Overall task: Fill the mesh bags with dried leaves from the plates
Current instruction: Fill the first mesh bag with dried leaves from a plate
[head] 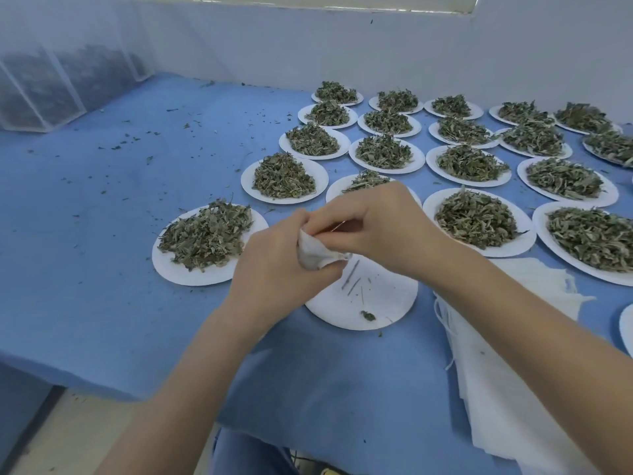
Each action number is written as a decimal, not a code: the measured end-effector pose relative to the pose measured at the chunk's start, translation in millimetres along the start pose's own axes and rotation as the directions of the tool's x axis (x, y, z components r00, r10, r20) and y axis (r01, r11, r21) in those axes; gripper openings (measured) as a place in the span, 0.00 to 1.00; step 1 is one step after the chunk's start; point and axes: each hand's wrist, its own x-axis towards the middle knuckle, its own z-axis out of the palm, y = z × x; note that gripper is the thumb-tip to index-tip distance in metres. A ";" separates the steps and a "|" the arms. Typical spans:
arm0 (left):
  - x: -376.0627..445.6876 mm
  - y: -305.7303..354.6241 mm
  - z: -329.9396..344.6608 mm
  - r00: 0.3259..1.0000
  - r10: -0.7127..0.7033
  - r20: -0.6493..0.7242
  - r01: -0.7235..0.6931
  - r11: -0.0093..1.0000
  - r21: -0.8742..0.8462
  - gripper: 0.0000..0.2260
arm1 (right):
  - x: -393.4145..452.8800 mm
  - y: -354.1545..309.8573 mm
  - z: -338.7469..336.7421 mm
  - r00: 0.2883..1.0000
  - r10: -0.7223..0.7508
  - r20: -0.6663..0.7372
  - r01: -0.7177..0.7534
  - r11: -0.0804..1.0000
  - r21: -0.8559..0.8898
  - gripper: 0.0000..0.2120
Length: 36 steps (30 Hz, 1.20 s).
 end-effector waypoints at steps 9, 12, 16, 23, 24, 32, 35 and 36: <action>-8.6 -9.4 5.1 0.998 -0.014 0.053 0.016 0.999 -0.039 0.30 | -8.2 -0.8 -21.8 0.996 0.083 0.041 -0.084 0.996 0.038 0.14; -11.8 -13.8 5.3 0.999 -0.046 0.019 0.046 0.999 -0.006 0.26 | -17.1 2.8 -21.5 0.993 0.114 -0.031 -0.114 0.993 0.031 0.12; -13.6 -16.4 4.6 0.993 -0.108 -0.048 0.107 0.994 -0.022 0.23 | -36.9 17.0 -18.1 0.913 0.409 -0.008 -0.396 0.878 -0.269 0.21; -15.2 -20.2 13.6 0.963 -0.237 -0.131 0.226 0.969 -0.096 0.21 | -56.6 22.9 19.4 0.708 0.698 0.106 -0.537 0.630 -0.561 0.61; -15.5 -20.4 14.8 0.958 -0.251 -0.140 0.238 0.966 -0.103 0.21 | -55.7 22.9 22.7 0.709 0.698 0.101 -0.532 0.623 -0.573 0.63; -18.6 -14.1 7.6 0.950 -0.274 -0.148 0.254 0.957 -0.138 0.21 | -60.8 20.4 25.0 0.750 0.660 0.049 -0.548 0.661 -0.513 0.55; -16.1 -7.3 -6.5 0.950 -0.248 -0.189 0.224 0.965 -0.139 0.20 | -57.5 12.4 21.5 0.776 0.628 0.067 -0.536 0.711 -0.455 0.56; -13.9 -4.7 -12.3 0.948 -0.240 -0.209 0.214 0.967 -0.140 0.20 | -53.6 9.1 20.2 0.788 0.612 0.067 -0.531 0.732 -0.427 0.57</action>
